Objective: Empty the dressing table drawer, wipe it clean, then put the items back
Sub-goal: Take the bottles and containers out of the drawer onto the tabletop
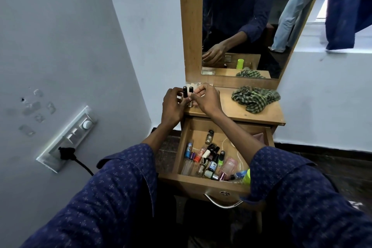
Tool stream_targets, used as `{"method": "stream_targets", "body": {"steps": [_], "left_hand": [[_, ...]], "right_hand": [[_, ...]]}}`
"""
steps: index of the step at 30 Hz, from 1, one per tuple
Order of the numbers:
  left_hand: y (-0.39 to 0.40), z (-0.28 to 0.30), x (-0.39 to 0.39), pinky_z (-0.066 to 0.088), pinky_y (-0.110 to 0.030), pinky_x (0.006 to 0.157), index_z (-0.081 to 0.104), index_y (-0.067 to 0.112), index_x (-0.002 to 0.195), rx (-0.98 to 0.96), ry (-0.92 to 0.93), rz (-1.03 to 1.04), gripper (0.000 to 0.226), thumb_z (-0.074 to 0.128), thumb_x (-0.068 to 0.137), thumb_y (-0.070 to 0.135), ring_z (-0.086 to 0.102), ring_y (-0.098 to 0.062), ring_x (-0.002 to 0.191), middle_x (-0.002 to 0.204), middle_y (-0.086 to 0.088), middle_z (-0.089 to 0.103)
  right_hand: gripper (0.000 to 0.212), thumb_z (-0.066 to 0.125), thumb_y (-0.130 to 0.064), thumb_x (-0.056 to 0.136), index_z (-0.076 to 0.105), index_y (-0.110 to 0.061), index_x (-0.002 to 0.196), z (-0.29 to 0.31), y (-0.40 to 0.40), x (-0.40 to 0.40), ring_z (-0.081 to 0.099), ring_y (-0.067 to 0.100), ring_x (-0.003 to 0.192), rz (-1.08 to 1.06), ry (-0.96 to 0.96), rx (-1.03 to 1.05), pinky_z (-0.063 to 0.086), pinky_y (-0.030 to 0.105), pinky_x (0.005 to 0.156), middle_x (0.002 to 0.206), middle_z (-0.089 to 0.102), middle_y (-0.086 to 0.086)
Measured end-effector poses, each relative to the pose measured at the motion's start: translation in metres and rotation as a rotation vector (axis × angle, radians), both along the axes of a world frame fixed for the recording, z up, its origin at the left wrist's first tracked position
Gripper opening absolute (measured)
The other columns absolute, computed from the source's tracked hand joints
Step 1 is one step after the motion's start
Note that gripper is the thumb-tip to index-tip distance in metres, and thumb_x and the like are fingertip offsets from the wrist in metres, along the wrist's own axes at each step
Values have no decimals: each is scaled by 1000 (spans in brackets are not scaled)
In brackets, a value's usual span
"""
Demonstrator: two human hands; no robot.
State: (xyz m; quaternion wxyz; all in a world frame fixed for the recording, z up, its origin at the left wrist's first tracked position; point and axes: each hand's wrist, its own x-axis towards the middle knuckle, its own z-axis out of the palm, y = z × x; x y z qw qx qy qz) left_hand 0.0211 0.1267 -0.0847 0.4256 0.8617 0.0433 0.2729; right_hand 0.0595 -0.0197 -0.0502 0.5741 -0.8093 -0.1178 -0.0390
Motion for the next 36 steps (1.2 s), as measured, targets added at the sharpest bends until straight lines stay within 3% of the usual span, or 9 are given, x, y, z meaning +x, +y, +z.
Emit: {"method": "stream_targets", "body": {"steps": [6,10,13,16,20,23,25,30,36], "left_hand": [[-13,-4,-19,55,-33,86,51,19,134,-10,43,91,56,74,93,50,61,-18,110,134,-1,50],[-30,-14,-48,55,-35,81,49,22,123,80,-61,121,35,70,98,36,60,-18,105,121,1,54],[-43,-26,-70,52,-33,74,57,24,108,148,17,16,19,70,99,34,62,-11,90,104,6,63],[-48,-40,-84,55,-39,81,63,23,104,384,167,-109,10,70,96,24,65,-14,92,109,5,67],[-51,-45,-98,38,-48,104,67,16,118,764,384,-204,26,67,93,19,50,-26,132,137,-5,60],[-56,-44,-100,32,-52,112,66,17,126,989,477,-186,35,70,92,22,43,-26,139,142,-6,58],[-59,-45,-101,32,-52,111,68,17,124,1114,505,-157,31,67,94,25,43,-26,138,139,-6,59],[-63,-48,-103,32,-51,112,68,18,128,1303,547,-116,34,66,96,32,38,-27,141,142,-6,58],[-64,-54,-101,35,-48,107,63,19,131,1375,555,-95,38,62,99,39,40,-27,138,138,-6,60]], "right_hand": [[17,83,-17,88,68,-10,90,-1,-24,-15,76,23,69,0,-15,-76,64,33,58,82,73,10],[13,81,-18,87,69,-17,82,-20,-48,-30,73,16,59,22,-28,-208,65,41,63,71,73,0],[10,80,-26,86,72,-23,80,-39,-67,-43,70,10,66,42,-17,-390,61,38,66,67,71,-8],[7,77,-32,91,74,-30,96,-57,-80,-54,61,5,82,149,12,-605,48,30,72,85,68,-14],[27,69,-27,96,74,-28,123,-72,-79,-60,68,24,114,211,5,-792,53,35,94,123,74,0],[42,64,-31,98,64,-28,139,-73,-72,-63,67,27,117,234,44,-840,52,34,92,135,69,4],[42,62,-37,98,63,-29,140,-75,-68,-62,64,30,122,256,91,-861,53,38,97,140,66,6],[18,66,-37,96,72,-25,109,-81,-62,-61,68,30,104,191,129,-860,48,33,79,116,72,5],[13,73,-17,91,64,-21,101,-89,-60,-64,66,27,97,79,111,-827,48,33,76,99,67,2]]}}
